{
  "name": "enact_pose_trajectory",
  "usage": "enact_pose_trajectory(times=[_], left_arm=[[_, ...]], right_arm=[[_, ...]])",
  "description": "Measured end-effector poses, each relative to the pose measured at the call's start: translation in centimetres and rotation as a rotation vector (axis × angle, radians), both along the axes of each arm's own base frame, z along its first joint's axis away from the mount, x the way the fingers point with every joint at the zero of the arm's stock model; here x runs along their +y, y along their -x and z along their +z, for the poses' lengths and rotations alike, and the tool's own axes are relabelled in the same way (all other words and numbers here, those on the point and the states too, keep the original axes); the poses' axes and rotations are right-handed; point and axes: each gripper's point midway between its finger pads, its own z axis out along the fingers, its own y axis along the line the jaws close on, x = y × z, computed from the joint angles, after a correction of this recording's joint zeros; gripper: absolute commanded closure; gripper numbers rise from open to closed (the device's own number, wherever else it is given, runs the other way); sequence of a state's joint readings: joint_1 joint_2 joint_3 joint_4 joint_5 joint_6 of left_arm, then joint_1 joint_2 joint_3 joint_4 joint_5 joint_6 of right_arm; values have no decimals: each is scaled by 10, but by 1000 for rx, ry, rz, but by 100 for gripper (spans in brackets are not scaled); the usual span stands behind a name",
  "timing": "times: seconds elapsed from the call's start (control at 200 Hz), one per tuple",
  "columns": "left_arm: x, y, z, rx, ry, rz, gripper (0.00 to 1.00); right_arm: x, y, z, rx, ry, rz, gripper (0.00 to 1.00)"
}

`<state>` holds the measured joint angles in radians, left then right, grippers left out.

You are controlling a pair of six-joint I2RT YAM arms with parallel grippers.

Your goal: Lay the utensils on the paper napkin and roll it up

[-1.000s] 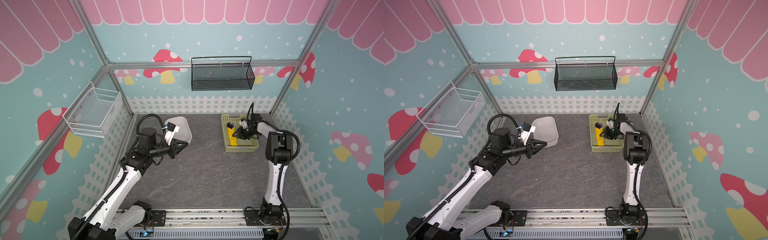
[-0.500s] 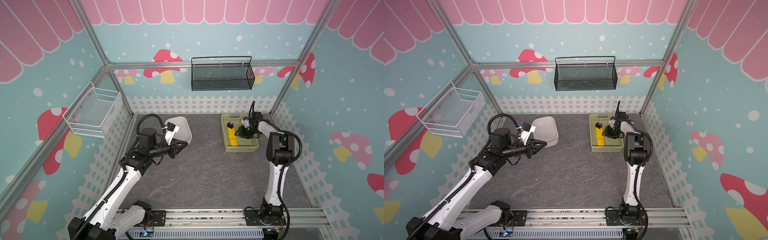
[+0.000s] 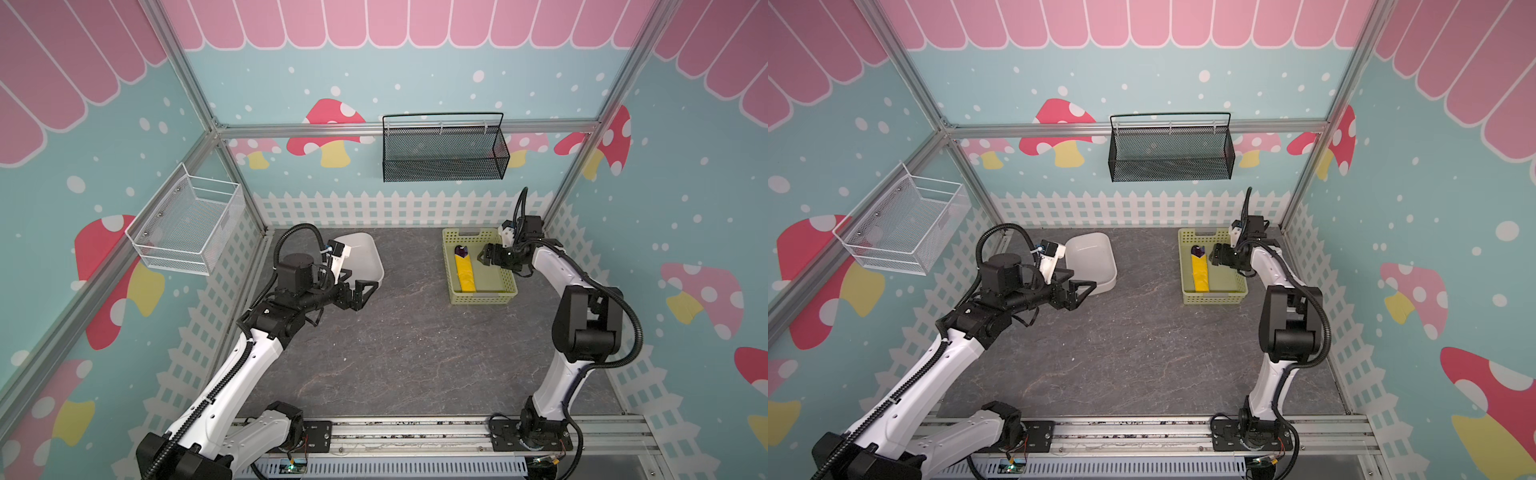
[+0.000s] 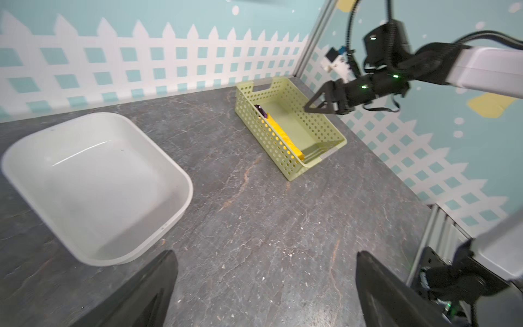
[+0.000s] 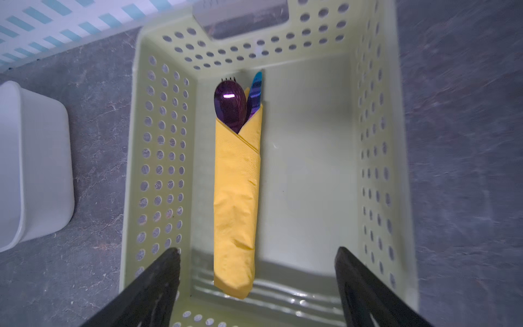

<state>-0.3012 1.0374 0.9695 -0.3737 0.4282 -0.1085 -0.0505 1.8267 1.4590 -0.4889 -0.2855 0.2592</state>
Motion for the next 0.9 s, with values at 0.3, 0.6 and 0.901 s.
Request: enact_pose_trajectory(times=[0.3, 0.6, 0.901], left_arm=[[52, -25, -39, 3, -68, 350, 6], [92, -35, -109, 33, -206, 563, 10], [117, -50, -141, -56, -408, 679, 8]], right_arm=[[-28, 50, 24, -234, 173, -95, 1], [-55, 116, 7, -433, 315, -224, 1], [-68, 166, -42, -568, 422, -274, 1]])
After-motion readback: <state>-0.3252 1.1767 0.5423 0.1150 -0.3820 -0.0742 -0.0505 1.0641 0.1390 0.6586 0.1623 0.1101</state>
